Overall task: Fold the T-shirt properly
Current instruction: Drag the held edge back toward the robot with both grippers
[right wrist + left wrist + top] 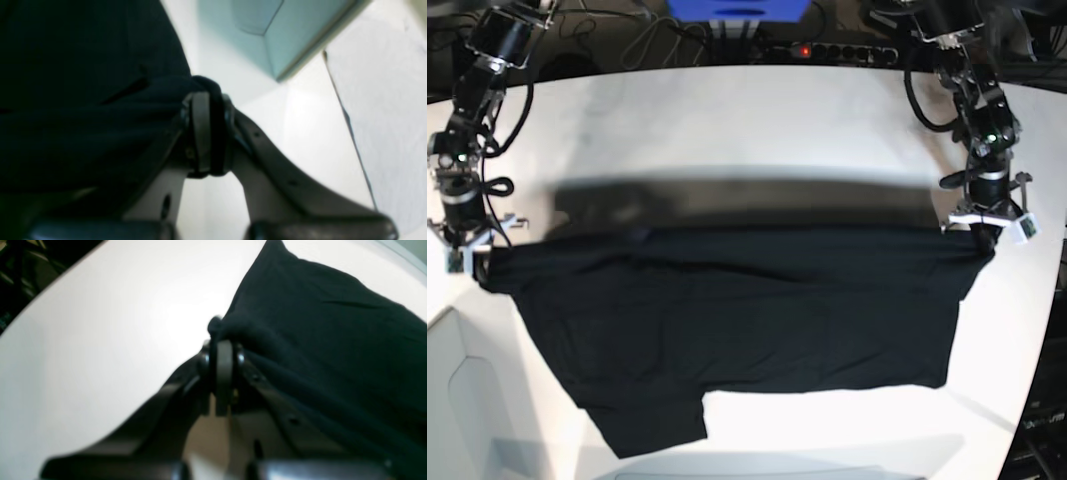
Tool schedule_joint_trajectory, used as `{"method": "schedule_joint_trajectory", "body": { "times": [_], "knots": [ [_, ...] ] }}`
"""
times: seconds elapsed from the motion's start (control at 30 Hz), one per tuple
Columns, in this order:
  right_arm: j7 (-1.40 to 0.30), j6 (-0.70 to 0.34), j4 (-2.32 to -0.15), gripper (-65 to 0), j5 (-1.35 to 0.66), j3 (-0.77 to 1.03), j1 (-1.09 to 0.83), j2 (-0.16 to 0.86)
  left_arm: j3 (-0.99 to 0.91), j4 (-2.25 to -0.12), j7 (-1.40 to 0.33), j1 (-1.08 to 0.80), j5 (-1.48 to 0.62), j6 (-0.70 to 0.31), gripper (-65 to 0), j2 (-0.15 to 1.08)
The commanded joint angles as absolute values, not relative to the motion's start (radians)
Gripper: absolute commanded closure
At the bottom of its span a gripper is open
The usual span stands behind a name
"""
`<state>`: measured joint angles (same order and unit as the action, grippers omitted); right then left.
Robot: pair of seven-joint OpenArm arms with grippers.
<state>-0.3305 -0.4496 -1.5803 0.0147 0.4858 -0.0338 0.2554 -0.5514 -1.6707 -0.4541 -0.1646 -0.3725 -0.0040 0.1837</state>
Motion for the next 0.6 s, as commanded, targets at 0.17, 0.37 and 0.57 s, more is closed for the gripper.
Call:
{"method": "schedule_joint_trajectory", "body": {
  "times": [0.17,0.37,0.57],
  "knots": [
    [-0.444,-0.453,-1.6,0.0,0.005,0.409,0.165,0.308,-0.596,-1.689,-0.521,-0.024,-0.371,0.002,0.0,0.196],
    [-0.535,-0.453,-1.609,0.0,0.004,0.412,0.232,0.303,-0.625,-1.689,-0.572,0.002,-0.371,-0.002,0.0,0.194],
    [-0.524,-0.453,-1.609,0.0,0.002,0.414,0.09,0.302,-0.627,-1.682,-0.567,-0.076,-0.371,-0.004,0.0,0.194]
  ]
}}
